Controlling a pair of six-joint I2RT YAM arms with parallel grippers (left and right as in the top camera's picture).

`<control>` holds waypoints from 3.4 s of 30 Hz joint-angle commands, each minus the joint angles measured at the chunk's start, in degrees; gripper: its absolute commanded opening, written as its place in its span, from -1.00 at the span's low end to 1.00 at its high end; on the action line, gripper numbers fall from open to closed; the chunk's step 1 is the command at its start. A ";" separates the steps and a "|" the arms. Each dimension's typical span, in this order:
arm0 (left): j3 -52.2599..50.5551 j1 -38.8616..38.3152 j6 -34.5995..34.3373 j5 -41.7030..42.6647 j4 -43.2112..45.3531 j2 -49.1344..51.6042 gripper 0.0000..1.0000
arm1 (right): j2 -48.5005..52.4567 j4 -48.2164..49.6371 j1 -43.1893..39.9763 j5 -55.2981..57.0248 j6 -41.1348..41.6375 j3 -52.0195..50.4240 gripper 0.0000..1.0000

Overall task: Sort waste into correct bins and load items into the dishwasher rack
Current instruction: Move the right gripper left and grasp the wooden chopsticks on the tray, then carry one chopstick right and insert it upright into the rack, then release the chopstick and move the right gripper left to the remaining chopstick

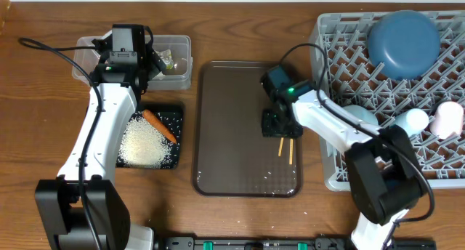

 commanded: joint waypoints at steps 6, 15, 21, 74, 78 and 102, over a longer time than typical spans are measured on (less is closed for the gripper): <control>-0.02 0.00 0.31 -0.31 0.02 0.52 0.99 | 1.05 -0.15 0.92 3.56 2.84 -0.09 -0.07; -0.02 0.00 0.31 -0.31 0.02 0.52 0.99 | 1.05 2.43 0.96 4.66 2.84 -3.02 -0.02; -0.02 -0.02 0.31 -0.31 0.02 0.52 0.99 | 1.05 3.56 0.96 4.39 2.89 -3.52 -0.26; -0.02 0.00 0.31 -0.31 0.02 0.52 0.99 | -10.14 7.78 -23.82 7.89 -30.95 8.48 -0.98; -0.02 -0.02 0.31 -0.31 0.02 0.52 0.99 | -10.14 7.34 -23.89 7.91 -30.93 8.46 -0.98; -0.02 -0.02 0.31 -0.31 0.02 0.52 0.98 | -11.89 1.55 -22.64 3.45 -28.37 8.13 -0.84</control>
